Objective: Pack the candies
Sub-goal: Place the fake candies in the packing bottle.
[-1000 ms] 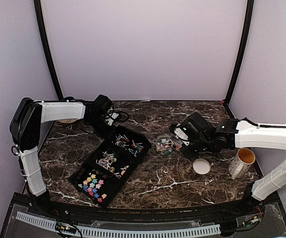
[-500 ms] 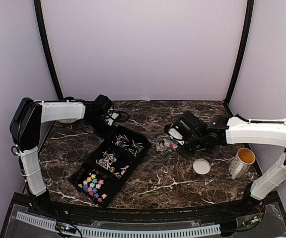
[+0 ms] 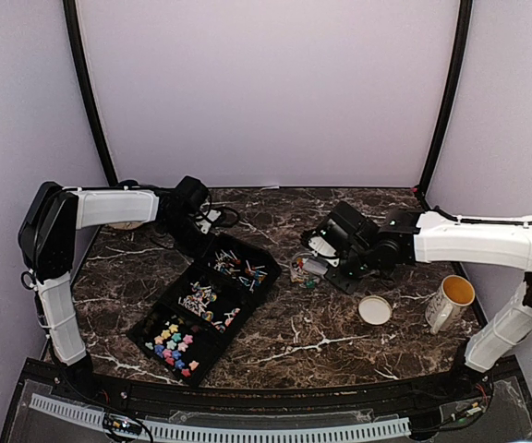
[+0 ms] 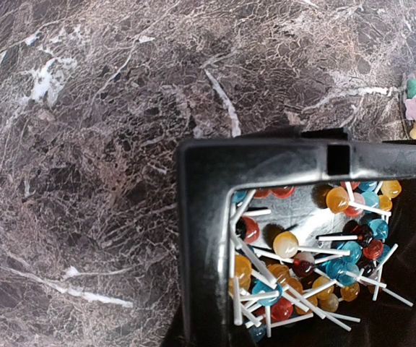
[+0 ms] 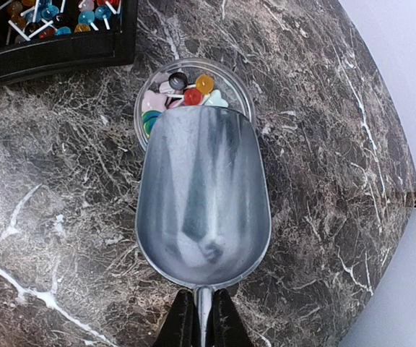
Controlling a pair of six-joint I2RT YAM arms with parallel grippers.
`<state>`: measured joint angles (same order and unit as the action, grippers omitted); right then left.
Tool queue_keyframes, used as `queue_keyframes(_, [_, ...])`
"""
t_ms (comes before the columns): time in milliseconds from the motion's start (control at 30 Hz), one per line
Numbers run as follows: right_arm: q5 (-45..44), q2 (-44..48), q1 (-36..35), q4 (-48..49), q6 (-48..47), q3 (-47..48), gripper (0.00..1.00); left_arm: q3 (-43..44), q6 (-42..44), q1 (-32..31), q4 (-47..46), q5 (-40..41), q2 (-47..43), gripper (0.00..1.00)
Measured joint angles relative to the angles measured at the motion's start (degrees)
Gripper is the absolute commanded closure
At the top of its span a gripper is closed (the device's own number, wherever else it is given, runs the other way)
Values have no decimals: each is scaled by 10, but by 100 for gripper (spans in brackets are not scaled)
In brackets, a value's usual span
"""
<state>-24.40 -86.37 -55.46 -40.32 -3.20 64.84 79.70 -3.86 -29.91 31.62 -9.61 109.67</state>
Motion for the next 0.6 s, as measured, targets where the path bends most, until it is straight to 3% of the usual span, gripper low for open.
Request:
queue_keyframes(467, [-14, -12, 0, -24, -27, 41, 100, 0, 0, 0, 0, 0, 0, 100])
queue_keyframes(600, [-24, 17, 0, 21, -59, 17, 100, 0, 0, 0, 0, -1, 0, 100])
